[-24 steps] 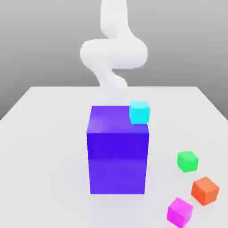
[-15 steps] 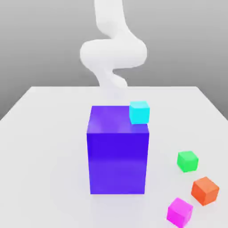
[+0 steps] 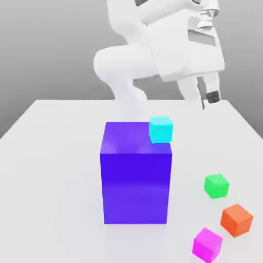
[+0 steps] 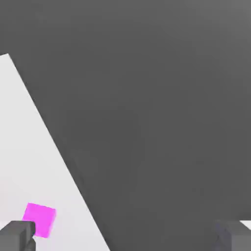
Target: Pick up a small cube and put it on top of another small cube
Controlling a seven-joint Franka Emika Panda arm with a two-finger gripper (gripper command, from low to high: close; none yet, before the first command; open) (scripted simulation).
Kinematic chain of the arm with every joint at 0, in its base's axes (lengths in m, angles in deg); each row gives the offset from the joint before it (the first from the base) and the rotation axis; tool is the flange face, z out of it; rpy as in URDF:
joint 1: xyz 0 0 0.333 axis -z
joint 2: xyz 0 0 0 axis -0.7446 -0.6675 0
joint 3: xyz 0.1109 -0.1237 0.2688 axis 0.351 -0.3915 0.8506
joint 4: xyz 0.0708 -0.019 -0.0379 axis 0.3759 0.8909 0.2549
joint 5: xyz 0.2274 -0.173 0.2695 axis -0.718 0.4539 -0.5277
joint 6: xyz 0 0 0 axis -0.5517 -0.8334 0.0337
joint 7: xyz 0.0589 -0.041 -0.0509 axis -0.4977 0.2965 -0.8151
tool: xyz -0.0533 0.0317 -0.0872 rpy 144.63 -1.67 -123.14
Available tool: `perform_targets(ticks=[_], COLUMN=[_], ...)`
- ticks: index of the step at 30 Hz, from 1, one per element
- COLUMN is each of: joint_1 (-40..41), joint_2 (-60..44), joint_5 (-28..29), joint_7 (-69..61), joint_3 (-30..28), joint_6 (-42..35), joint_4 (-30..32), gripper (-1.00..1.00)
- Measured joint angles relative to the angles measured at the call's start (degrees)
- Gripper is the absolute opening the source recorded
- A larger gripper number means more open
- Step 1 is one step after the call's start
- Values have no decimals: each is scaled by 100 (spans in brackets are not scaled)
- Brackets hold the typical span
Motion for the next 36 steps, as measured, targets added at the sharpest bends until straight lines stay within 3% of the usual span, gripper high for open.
perform_targets(ticks=[14, 27, 31, 32, 36], joint_1=[-577, -617, -377, -320, -321], joint_2=[-1692, -3036, -3821, -3967, -3966], joint_5=[-496, 264, 61, 9, 7], joint_7=[-3390, -5598, -5890, -5933, -5935], joint_3=[60, 386, 700, 768, 767], joint_6=[556, 1282, 1886, 1997, 1989], joint_4=[144, 322, 168, 138, 137], gripper=[0, 0, 0, -100, -100])
